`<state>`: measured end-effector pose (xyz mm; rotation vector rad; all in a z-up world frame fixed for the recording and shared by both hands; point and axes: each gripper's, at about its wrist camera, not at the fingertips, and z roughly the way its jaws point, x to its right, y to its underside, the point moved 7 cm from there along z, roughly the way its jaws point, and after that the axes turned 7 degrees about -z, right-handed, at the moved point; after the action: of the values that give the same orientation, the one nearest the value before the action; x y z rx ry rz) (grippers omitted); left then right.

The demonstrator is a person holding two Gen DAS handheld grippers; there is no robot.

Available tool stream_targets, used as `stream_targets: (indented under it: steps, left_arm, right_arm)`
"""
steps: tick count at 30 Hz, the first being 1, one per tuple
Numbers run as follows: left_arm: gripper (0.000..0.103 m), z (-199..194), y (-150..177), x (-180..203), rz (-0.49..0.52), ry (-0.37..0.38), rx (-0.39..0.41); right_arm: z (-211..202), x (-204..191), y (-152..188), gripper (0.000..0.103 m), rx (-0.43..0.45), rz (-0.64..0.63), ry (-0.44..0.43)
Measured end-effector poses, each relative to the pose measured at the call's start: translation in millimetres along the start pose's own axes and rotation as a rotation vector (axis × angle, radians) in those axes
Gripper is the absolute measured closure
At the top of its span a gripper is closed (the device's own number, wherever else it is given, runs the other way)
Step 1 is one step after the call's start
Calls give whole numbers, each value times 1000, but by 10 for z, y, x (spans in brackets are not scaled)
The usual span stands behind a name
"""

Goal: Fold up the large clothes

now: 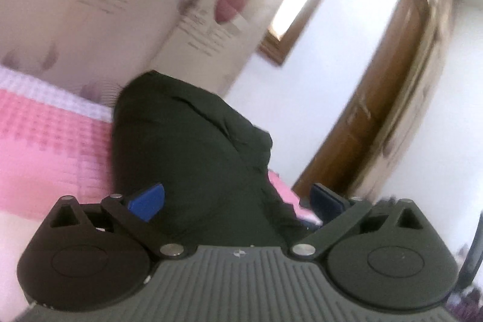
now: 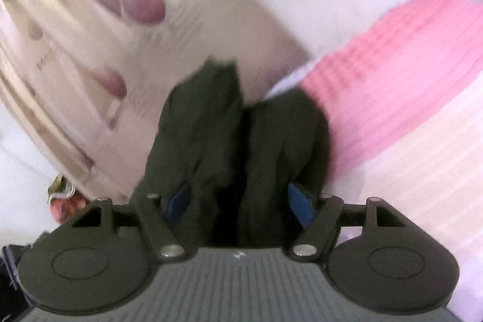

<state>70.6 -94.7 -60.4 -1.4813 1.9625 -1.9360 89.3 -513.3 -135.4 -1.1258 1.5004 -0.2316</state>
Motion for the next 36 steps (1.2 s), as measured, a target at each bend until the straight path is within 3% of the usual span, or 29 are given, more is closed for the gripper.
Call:
stream_targets:
  steps: [2,3,4,7,10,12,14,17,19,22,25,27,31,34,36]
  left_arm:
    - [12,237,33,22,-3,13,-34]
    - [19,354,63,19,-11,16,-52]
    - [22,478,110,7,-22,17,-69]
    - [22,740,162,39,-17,60,-69]
    - [22,938,256,97,-37,108,-119]
    - [22,1044,371,116,-16,97,-150]
    - [22,1120,458,111,-18,120,-162]
    - [22,1219,553,134,-14,129,-174]
    - [21,1276,588,132,-1,132,-182]
    - [21,1301,649,99,21,143,-184]
    - [21,1307,667,100,22,148,-183]
    - [21,1313,667,94,22,153,-188]
    - [21,1314,685,99,21,156,-198]
    - [20,1413,655,124,17,155,-204]
    - [20,1421,657,119,23,151,-207]
  right_arm:
    - [23,127,-84,49,-8,16,63]
    - [79,181,-104,69,-29,13,94]
    - [145,216,-117,72,-47,5,119]
    - [395,181,-147,78,-75,-32,125]
    - [636,-47,-123,78,-91,-73,60]
    - [791,-109,-87,79,-107,-79,35]
    - [927,32,-25,79,-136,-44,19]
    - [975,377,66,82,-153,139,-63]
    - [910,394,24,79,-143,136,-56]
    - [612,331,-212,64,-74,25,34]
    - [293,105,-612,62,53,-94,83]
    - [248,-289,-848,62,94,-232,59]
    - [677,-1232,-937,63,19,-531,-11]
    - [1203,-1709,-734,64,-104,-763,10]
    - [1488,-1818,-566,65,-177,-911,73]
